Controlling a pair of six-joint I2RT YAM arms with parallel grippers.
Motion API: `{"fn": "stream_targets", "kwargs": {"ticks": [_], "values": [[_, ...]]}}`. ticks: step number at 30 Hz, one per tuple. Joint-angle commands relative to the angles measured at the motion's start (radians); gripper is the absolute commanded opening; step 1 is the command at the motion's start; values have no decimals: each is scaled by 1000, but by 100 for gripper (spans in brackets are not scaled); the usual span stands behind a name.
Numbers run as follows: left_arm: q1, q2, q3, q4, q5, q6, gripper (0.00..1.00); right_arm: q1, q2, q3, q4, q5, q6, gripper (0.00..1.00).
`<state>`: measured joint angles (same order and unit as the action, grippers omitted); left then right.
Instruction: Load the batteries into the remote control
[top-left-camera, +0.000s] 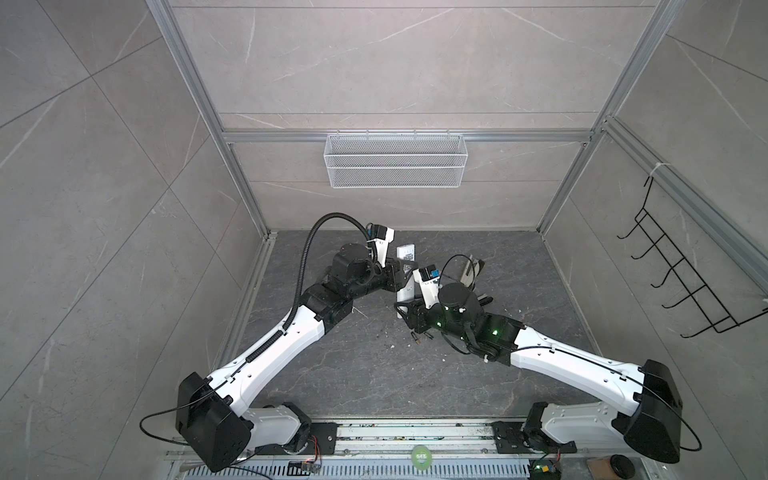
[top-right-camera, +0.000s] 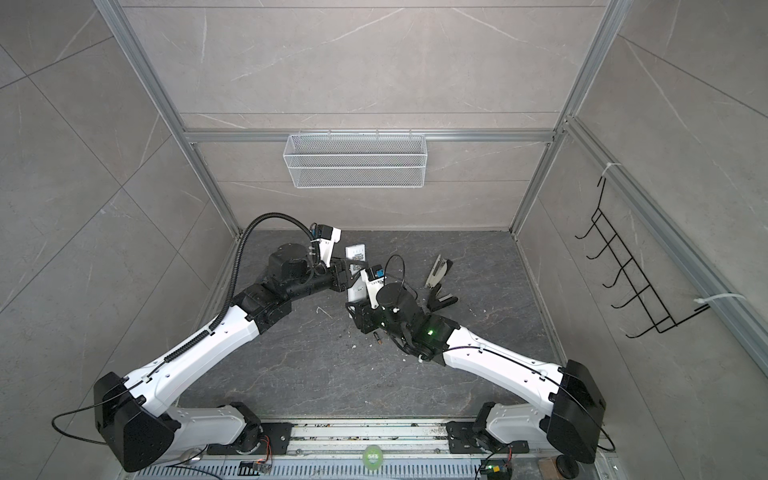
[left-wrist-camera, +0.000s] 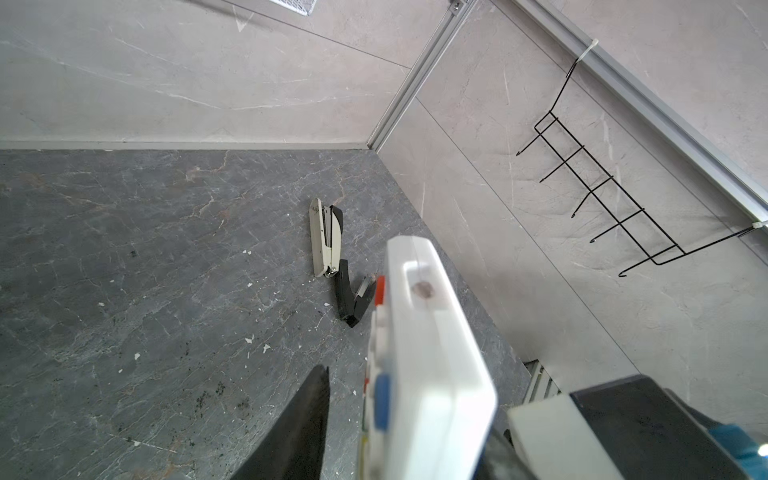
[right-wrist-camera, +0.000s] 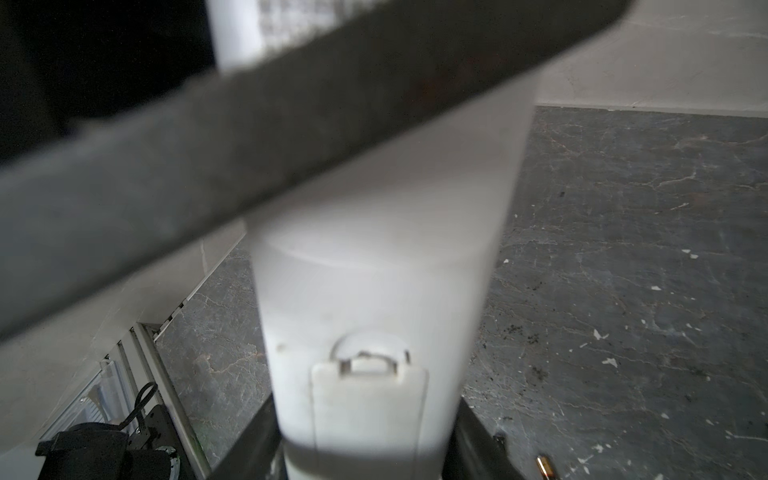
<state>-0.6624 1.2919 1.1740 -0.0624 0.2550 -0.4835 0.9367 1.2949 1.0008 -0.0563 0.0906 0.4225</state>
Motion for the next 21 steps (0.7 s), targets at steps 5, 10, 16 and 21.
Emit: {"fn": "stream_targets", "kwargs": {"ticks": [5, 10, 16, 21], "values": [[-1, -3, 4, 66, 0, -3, 26, 8, 15, 36, 19, 14, 9, 2], [-1, 0, 4, 70, 16, -9, 15, 9, 8, 35, 23, 18, 3, 3], [-1, -8, 1, 75, 20, -23, 1, 9, -6, 36, 13, 22, -3, 17], [3, -14, 24, 40, 39, -42, 0, 9, -41, 31, 5, -32, -84, 67]]}}
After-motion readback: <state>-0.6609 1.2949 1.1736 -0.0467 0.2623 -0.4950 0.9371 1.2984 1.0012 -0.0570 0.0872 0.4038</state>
